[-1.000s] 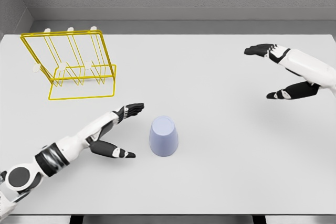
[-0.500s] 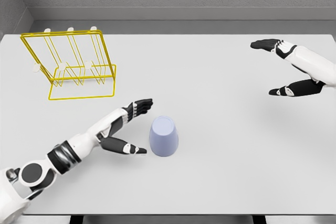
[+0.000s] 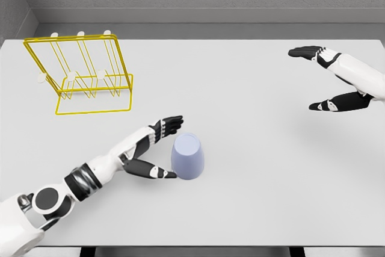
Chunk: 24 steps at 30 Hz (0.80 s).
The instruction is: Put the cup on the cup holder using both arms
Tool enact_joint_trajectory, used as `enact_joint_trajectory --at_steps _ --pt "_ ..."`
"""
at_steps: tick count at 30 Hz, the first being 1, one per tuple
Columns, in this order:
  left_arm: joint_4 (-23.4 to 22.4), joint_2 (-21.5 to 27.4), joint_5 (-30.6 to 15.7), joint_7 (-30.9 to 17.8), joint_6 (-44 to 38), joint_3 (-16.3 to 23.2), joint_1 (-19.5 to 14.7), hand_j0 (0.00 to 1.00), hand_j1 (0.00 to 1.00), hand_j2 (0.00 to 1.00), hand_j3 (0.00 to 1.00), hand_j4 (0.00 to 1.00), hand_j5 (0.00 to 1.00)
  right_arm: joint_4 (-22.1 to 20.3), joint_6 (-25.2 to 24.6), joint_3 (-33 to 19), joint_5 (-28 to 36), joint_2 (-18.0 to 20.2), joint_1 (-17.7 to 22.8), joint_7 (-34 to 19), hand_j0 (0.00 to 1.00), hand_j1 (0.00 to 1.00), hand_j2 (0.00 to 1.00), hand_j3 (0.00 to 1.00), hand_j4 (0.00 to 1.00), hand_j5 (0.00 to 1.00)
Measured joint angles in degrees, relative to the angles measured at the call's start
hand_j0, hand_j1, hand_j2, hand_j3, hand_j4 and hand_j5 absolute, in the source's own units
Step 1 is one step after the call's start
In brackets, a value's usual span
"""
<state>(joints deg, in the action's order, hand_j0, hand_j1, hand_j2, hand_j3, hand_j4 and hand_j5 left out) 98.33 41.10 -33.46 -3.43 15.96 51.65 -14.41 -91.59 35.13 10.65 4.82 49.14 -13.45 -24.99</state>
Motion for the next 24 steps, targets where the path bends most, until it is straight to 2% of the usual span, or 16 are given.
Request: enact_joint_trajectory --at_steps 24 --pt "1.0 -2.4 1.1 0.0 -1.6 1.4 -0.6 1.0 1.0 1.0 1.0 1.0 1.0 0.0 0.0 0.0 0.0 0.0 0.1 0.0 1.0 1.0 1.0 1.0 1.0 1.0"
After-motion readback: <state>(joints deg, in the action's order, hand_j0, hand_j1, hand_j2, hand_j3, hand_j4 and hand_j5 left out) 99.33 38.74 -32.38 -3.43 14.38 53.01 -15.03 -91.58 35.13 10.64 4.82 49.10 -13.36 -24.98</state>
